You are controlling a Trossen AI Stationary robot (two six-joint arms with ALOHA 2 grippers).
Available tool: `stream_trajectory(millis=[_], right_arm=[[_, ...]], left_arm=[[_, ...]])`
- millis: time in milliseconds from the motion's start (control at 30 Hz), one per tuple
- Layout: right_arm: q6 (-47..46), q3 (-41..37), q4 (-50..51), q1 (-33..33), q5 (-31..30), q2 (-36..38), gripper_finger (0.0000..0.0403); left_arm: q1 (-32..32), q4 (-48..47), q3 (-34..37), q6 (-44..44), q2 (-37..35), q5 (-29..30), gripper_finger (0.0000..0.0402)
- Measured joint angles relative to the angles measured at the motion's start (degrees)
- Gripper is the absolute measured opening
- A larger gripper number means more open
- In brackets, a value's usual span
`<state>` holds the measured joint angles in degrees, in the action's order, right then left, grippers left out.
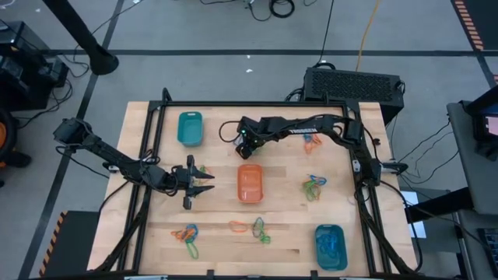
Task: Sort rubber bands into baskets
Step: Put the blue rubber band into the blue bin
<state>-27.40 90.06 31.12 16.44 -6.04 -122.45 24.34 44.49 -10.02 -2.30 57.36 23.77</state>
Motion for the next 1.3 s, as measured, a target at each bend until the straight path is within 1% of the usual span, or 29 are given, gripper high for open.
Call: stream_trajectory(millis=[233,433,600,800,967,1100,1300], right_arm=[[0.72,0.00,0.08,0.70,-0.22,0.00,0.0113],[3.34,0.00,-2.94,1.17,-0.20,0.00,0.0131],[7.06,0.02,-7.19,1.17,-0.20,0.04,0.0136],[8.43,0.02,-6.91,1.15,-0.15,0.04,0.0136],[8.41,0.03,-6.92,1.14,-0.16,0.01,0.0137],[7.23,0.09,-7.04,0.24,0.02,-1.86,0.0137],[7.43,0.07,-10.54,-2.06,0.33,-3.17,0.0137]], left_arm=[[0.00,0.00,0.00,-0.25,0.00,0.00,0.0157],[0.00,0.00,0.00,-0.25,-0.01,0.00,0.0157],[0.00,-0.02,0.00,-0.18,0.00,0.00,0.0157],[0.00,-0.04,0.00,-0.11,-0.02,0.00,0.0157],[0.00,-0.04,0.00,0.01,0.00,0.00,0.0157],[0.00,-0.04,0.00,0.01,-0.01,0.00,0.0157],[0.00,-0.30,-0.02,0.01,-0.02,0.00,0.0157]])
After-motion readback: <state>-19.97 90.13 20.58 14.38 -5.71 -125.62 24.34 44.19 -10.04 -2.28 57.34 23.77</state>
